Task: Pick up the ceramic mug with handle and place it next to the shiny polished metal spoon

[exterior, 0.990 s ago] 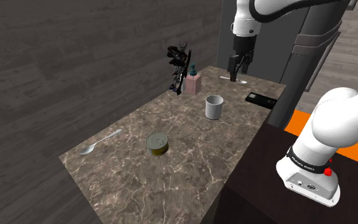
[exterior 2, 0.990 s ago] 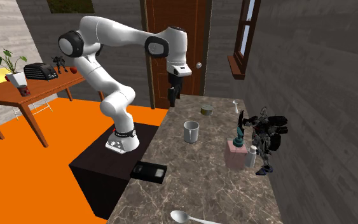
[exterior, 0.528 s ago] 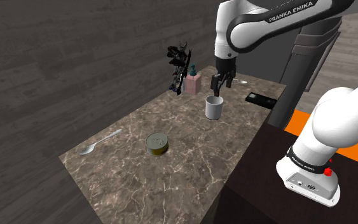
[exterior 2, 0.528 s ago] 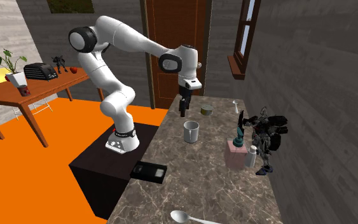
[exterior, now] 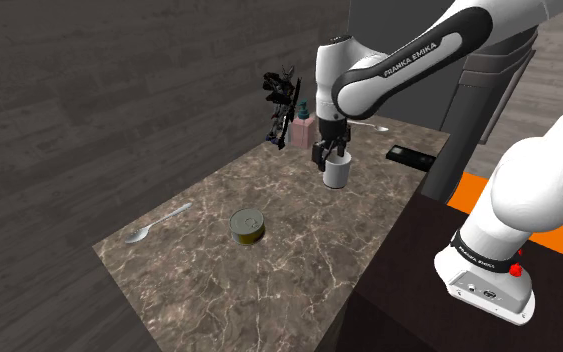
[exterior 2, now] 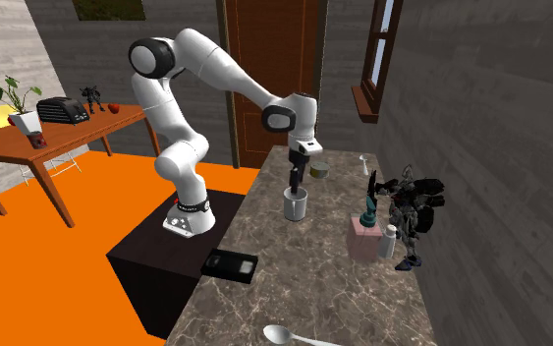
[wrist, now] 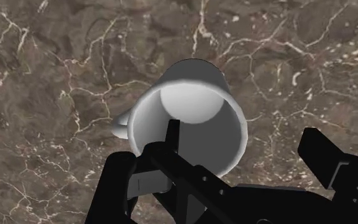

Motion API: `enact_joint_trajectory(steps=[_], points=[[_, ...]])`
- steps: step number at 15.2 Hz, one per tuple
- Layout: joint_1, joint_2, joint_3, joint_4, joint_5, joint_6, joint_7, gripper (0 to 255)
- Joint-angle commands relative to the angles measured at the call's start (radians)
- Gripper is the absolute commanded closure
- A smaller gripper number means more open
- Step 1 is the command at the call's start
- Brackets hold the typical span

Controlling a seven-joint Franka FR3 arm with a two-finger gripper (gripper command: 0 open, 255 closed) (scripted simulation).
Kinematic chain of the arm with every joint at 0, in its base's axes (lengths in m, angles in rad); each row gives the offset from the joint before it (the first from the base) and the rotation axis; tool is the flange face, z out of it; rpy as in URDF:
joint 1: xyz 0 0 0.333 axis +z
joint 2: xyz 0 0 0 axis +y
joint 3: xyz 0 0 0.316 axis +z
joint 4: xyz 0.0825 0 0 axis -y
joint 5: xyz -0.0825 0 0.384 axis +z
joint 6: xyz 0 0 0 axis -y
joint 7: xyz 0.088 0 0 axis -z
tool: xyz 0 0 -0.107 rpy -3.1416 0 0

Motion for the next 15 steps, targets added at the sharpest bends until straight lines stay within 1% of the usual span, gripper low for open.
enact_joint_trajectory(steps=[1, 5, 12, 13, 15], points=[[-0.001, 0.019, 0.002, -0.013, -0.004, 0.033, 0.005, 0], [-0.004, 0.05, 0.003, -0.038, -0.011, 0.088, 0.01, 0], [-0.004, 0.05, 0.003, -0.038, -0.011, 0.088, 0.01, 0], [-0.004, 0.05, 0.003, -0.038, -0.011, 0.088, 0.01, 255], [-0.004, 0.05, 0.003, -0.038, -0.011, 0.088, 0.01, 255]])
